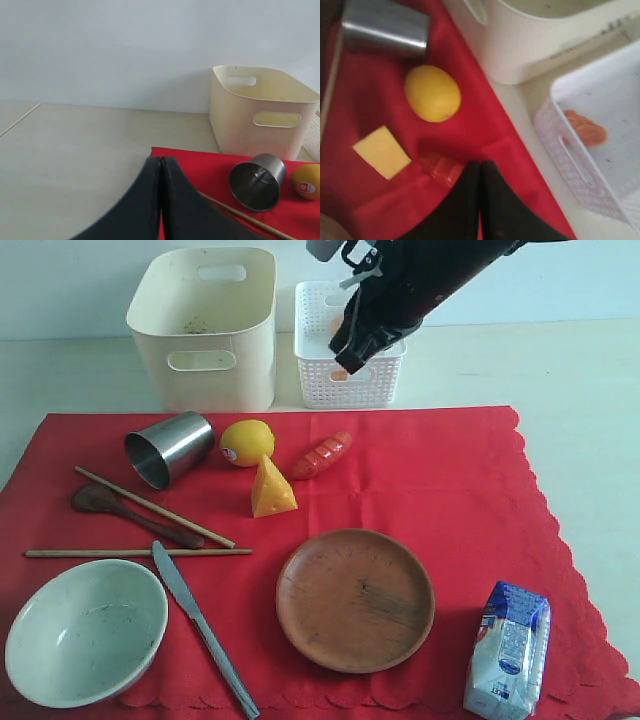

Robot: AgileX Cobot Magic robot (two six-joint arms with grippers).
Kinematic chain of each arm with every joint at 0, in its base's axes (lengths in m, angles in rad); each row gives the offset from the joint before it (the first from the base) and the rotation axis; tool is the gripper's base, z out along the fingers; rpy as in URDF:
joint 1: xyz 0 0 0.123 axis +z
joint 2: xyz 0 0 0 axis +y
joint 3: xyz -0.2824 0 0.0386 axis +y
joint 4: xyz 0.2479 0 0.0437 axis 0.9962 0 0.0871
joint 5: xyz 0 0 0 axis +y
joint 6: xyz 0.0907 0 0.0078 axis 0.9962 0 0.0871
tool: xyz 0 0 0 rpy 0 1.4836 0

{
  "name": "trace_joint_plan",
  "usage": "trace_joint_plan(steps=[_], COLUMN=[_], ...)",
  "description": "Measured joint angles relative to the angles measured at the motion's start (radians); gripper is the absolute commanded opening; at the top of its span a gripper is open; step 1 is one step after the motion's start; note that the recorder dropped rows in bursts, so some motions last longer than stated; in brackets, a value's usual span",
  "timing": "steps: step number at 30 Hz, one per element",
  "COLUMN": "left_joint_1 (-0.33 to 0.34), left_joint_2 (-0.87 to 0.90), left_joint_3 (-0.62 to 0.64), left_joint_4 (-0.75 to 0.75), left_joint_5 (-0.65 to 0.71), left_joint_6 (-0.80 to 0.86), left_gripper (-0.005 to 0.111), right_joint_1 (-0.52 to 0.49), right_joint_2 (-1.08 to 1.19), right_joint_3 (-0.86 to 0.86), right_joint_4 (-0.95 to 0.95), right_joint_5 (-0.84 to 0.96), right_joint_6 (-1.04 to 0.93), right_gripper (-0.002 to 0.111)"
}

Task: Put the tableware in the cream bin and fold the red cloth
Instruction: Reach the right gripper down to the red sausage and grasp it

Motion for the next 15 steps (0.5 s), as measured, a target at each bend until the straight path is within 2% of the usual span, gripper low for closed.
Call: trace_joint_plan(steps=[5,13,15], left_joint_1=[0.000,0.000,0.000], left_joint_2=[0.000,0.000,0.000], left_joint_3=[0.000,0.000,0.000], left_joint_4=[0.000,0.000,0.000], left_joint_5=[0.000,0.000,0.000], left_joint_6=[0.000,0.000,0.000], left_gripper=[0.001,0.001,0.001], right_joint_1=[0.004,0.096,0.120], right_joint_2=[0.061,0.154,0.162], right_joint_3=[0.000,0.000,0.000], right_joint_4=[0.139,-0.038,-0.110], right_joint_5=[0.017,-0.075,-0.081], right_joint_6=[-0.084,-0.074,-0.072], right_gripper=[0.004,0.051,0.058])
